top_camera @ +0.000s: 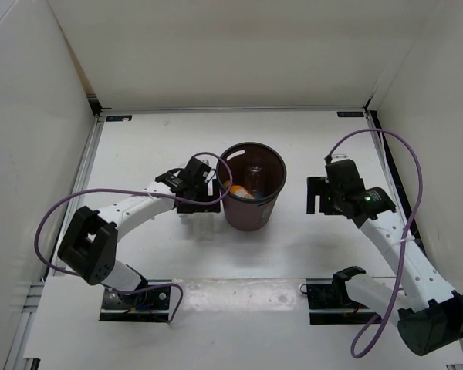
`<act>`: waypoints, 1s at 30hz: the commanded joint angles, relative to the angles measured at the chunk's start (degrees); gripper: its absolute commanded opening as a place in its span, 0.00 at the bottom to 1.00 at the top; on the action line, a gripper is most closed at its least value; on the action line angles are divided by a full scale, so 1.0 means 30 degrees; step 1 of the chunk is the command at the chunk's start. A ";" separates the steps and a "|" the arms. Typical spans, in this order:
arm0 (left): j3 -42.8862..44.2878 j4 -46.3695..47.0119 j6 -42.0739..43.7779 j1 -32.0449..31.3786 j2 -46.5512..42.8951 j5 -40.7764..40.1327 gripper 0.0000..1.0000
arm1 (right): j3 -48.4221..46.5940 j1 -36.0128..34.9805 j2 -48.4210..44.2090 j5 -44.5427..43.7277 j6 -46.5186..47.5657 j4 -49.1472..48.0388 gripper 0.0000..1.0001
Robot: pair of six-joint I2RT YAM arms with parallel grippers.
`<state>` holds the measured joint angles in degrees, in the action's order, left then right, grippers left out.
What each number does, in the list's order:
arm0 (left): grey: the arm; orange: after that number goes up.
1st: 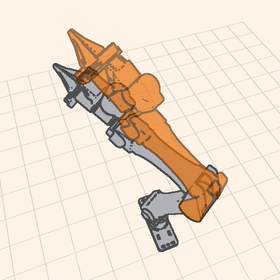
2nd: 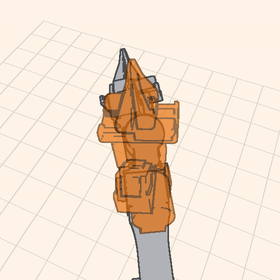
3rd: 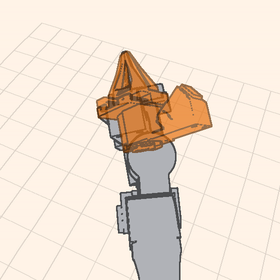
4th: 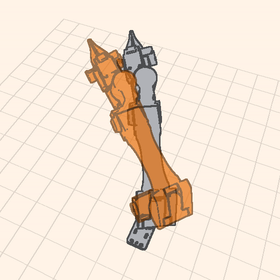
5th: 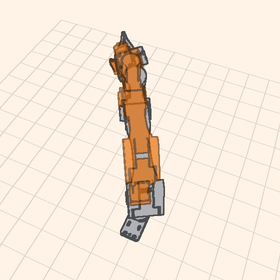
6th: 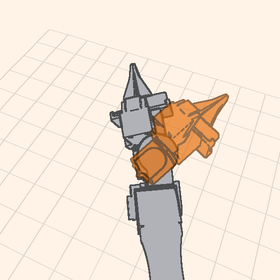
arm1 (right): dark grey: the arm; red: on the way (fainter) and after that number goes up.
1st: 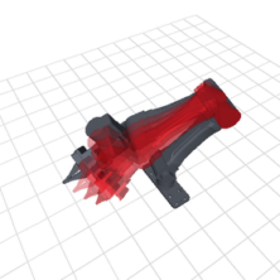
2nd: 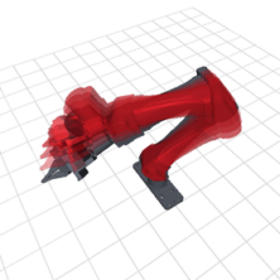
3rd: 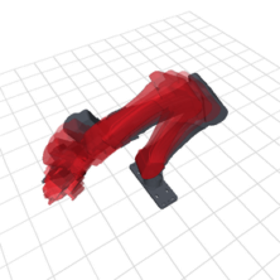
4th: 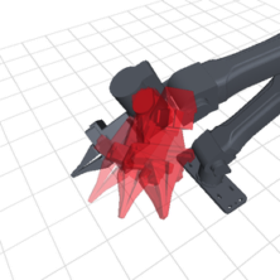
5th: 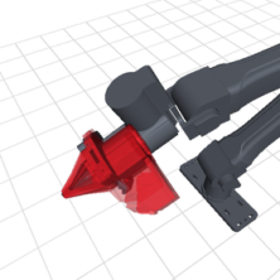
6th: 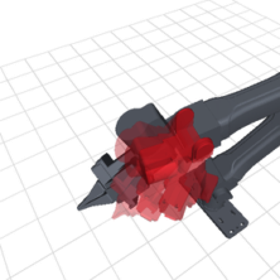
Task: Put the plastic bottles in the bin
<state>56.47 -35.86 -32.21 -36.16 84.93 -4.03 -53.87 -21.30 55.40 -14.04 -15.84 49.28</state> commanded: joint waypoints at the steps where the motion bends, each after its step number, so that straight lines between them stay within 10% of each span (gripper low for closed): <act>1: 0.1183 0.0057 -0.0397 0.0013 0.0255 -0.0180 1.00 | -0.0970 -0.0721 -0.0243 -0.0737 0.1146 -0.0517 0.90; 30: 0.2096 -0.1848 -0.0602 0.0013 0.1838 -0.1029 1.00 | -0.0912 -0.3682 -0.0242 -0.1676 0.2671 -0.0782 0.90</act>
<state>63.51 -42.92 -33.10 -36.47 91.61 -9.28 -54.63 -32.05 55.51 -18.09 -7.99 47.42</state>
